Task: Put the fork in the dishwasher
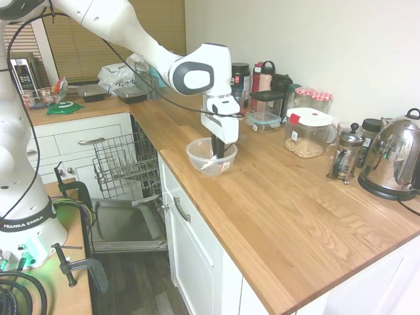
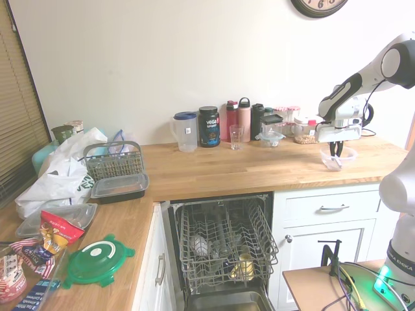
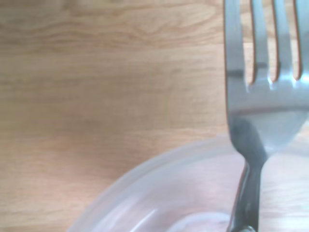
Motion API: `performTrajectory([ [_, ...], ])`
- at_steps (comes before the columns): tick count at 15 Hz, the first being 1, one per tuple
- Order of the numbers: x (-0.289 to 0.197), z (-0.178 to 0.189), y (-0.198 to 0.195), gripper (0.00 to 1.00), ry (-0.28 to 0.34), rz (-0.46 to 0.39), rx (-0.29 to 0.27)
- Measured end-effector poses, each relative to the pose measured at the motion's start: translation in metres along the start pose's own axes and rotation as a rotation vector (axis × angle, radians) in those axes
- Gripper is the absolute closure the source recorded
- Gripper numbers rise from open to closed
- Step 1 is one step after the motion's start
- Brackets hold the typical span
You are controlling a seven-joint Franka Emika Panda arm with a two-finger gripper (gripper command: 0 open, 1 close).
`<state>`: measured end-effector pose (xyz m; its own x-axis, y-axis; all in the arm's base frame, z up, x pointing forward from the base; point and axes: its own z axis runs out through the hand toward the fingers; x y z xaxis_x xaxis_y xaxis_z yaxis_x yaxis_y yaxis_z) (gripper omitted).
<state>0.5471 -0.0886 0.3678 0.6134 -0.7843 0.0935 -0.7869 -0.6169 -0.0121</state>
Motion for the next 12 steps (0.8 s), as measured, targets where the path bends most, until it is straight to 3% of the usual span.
performTrajectory([
  [3,-0.004,-0.031,0.004,1.0,0.043,0.007,0.049],
  [7,-0.038,-0.123,0.027,1.0,0.143,0.015,0.146],
  [10,-0.102,-0.172,0.033,1.0,0.214,0.001,0.159],
  [12,-0.173,-0.184,0.025,1.0,0.272,-0.036,0.141],
])
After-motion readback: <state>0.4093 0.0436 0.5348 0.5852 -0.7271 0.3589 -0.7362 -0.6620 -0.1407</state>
